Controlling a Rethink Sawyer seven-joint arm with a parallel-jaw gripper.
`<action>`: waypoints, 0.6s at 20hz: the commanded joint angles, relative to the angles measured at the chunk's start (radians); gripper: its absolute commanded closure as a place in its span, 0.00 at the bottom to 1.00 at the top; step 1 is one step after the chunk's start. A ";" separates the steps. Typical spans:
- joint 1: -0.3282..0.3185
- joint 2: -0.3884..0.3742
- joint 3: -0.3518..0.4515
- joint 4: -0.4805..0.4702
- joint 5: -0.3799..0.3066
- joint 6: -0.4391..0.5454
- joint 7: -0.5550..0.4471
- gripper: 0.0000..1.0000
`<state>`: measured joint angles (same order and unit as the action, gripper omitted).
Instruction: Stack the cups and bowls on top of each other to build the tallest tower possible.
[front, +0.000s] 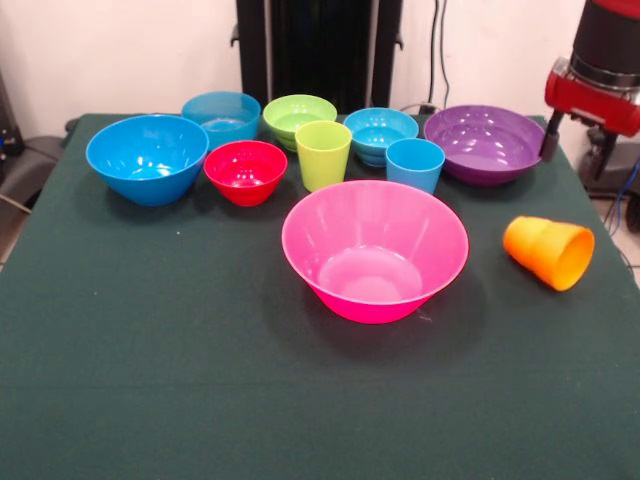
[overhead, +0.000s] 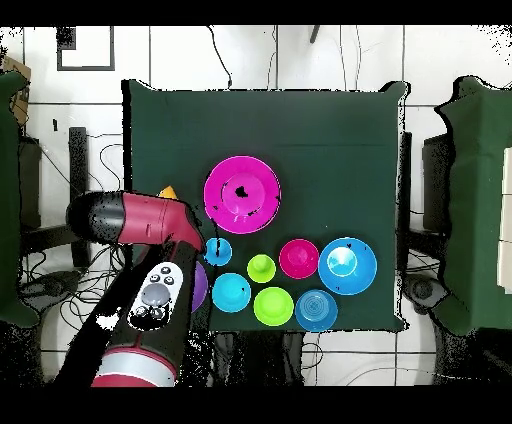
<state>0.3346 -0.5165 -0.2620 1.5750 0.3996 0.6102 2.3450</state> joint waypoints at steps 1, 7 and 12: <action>-0.024 0.017 0.064 0.061 -0.036 0.029 0.092 0.00; -0.037 0.054 0.059 0.083 -0.061 -0.047 0.078 0.00; 0.037 0.202 -0.069 -0.062 -0.081 0.017 0.191 0.00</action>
<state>0.3361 -0.4685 -0.3092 1.5671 0.3998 0.6135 2.3450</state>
